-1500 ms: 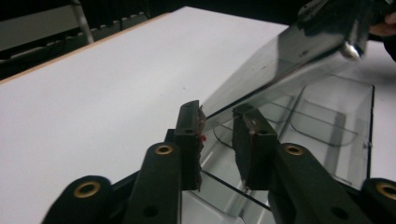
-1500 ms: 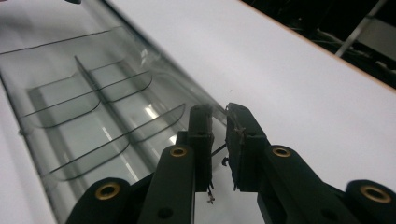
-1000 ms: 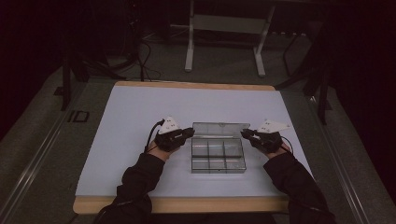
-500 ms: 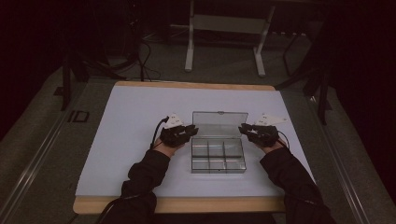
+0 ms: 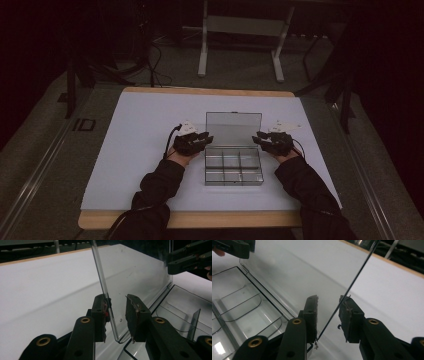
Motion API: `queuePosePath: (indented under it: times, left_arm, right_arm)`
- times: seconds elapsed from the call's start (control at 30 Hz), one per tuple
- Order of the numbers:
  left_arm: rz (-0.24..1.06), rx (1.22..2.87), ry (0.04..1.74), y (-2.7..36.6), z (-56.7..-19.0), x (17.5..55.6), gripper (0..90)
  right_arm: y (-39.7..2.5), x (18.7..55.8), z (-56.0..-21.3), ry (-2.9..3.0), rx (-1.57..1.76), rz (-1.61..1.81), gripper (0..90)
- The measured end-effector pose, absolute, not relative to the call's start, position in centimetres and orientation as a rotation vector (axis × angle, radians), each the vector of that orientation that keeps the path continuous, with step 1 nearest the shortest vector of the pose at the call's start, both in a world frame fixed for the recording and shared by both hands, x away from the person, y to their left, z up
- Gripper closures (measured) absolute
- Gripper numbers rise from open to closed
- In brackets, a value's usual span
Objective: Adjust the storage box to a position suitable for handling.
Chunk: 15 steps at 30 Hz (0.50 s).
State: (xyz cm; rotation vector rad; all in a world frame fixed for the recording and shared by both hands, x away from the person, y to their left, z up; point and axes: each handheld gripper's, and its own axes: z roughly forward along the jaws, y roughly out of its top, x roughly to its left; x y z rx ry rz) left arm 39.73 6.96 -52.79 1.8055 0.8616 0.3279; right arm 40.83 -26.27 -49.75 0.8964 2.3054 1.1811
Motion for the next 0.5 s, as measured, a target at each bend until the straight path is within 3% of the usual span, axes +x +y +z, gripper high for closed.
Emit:
queuePosePath:
  times: [0.5]
  left_arm:
    - [0.239, 1.81, 0.944, 6.4, -53.73, 40.39, 57.8]
  right_arm:
    - [-25.97, 41.48, -50.75, 2.371, 1.06, 1.168, 58.6]
